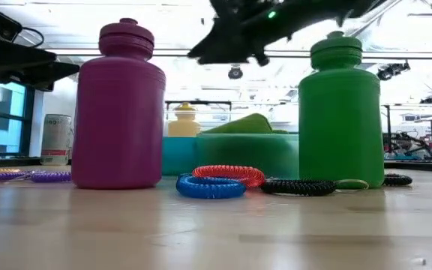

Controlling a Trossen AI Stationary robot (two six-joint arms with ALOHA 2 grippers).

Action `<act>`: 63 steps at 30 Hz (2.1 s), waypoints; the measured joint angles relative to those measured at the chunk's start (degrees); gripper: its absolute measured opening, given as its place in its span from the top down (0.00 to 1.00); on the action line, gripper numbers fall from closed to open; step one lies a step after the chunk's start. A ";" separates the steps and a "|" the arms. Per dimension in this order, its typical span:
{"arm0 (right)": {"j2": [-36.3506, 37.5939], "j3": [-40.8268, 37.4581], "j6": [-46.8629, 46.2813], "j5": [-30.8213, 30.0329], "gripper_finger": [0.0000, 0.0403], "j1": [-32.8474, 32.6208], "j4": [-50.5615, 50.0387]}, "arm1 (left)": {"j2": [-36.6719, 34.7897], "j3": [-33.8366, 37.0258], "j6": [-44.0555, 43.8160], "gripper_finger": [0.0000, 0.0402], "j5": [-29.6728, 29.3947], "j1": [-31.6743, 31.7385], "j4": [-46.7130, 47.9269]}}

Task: Pick & Place Sports Items
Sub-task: Put the green tumbler into the transparent bin

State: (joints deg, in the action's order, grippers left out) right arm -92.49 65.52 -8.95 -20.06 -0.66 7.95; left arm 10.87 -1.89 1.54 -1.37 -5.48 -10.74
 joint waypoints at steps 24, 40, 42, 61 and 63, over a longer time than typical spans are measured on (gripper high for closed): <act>21.92 0.00 -25.63 1.38 0.64 -8.30 -56.95 | -0.01 0.00 -0.01 0.41 -0.02 -0.02 0.00; 16.57 0.00 -29.34 5.21 0.64 -17.04 -70.68 | -0.02 0.00 0.00 0.41 -0.02 0.00 0.00; 15.30 0.00 -28.16 5.06 0.64 -18.50 -70.03 | 0.00 -0.01 0.00 0.41 -0.02 0.00 0.00; 8.12 -5.33 -26.56 18.47 0.64 -23.48 -68.49 | -0.01 0.00 0.00 0.41 -0.01 -0.01 0.00; 8.14 -7.87 -27.48 19.86 0.64 -23.48 -68.33 | 0.00 0.00 -0.02 0.41 0.00 0.00 0.00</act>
State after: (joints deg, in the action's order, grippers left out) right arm -84.36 57.64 -36.43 -0.19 -24.14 -60.38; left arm 10.87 -1.89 1.52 -1.37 -5.48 -10.75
